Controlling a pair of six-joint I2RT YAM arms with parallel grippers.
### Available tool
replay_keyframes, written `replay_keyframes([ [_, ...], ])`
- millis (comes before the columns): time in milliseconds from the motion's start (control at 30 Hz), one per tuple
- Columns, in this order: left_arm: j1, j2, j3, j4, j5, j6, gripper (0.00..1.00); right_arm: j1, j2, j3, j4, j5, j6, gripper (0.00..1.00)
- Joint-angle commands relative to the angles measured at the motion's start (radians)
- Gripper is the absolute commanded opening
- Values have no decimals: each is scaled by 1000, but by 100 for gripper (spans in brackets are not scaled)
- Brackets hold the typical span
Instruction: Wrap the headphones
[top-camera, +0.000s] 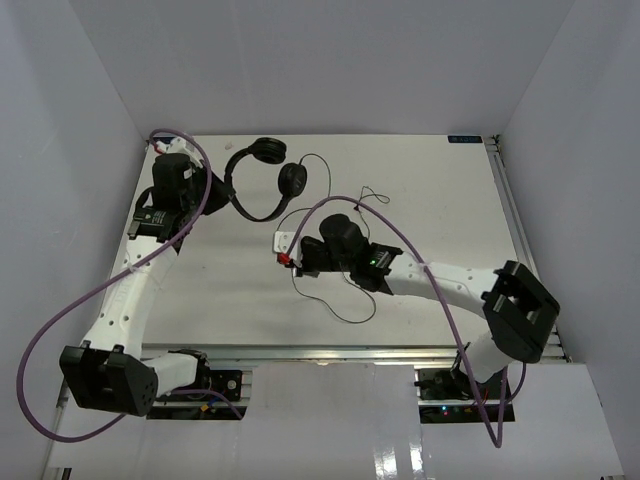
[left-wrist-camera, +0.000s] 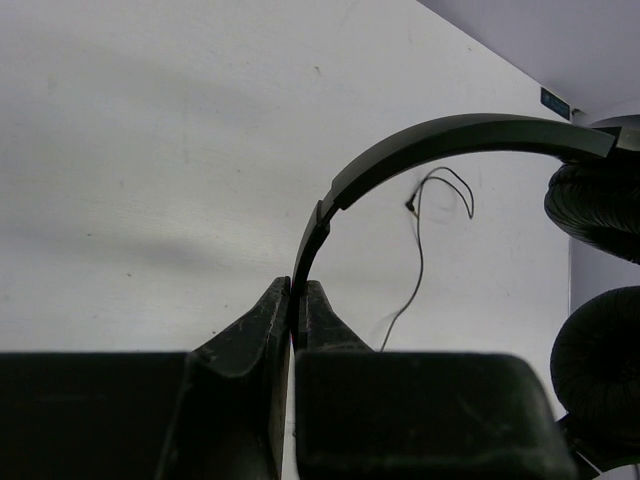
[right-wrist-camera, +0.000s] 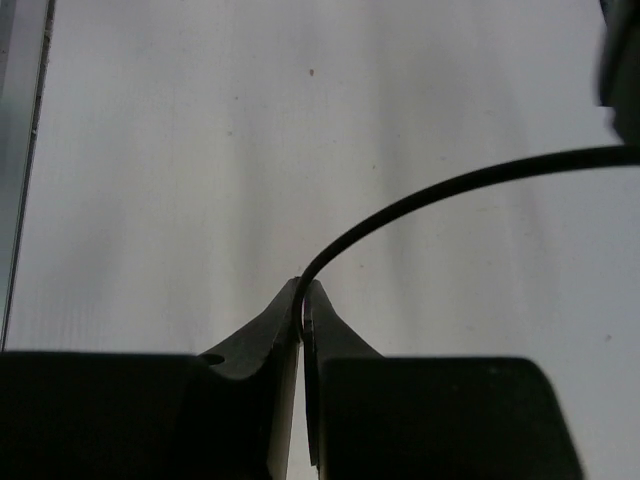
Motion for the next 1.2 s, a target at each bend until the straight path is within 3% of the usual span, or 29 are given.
replay_keyframes([
  [0, 16, 43, 2, 92, -43, 42, 0, 13, -133, 27, -243, 94, -158, 8],
  [167, 3, 159, 4, 113, -151, 177, 0, 41, -169, 130, -638, 377, -405, 8],
  [233, -6, 200, -13, 117, -174, 218, 0, 41, -170, 149, -719, 488, -471, 8],
  [367, -38, 239, -67, 123, -232, 271, 0, 31, -213, 135, -736, 679, -566, 8],
  [533, -51, 235, -124, 131, -278, 358, 0, -84, -271, 225, -713, 718, -624, 8],
  [700, -95, 224, -173, 130, -279, 415, 0, -219, -307, 308, -616, 690, -714, 8],
  [767, -160, 217, -191, 132, -258, 446, 0, -248, -313, 325, -565, 657, -731, 8],
  [1167, -278, 146, -232, 233, -55, 538, 0, -256, -247, 409, -509, 315, -597, 8],
])
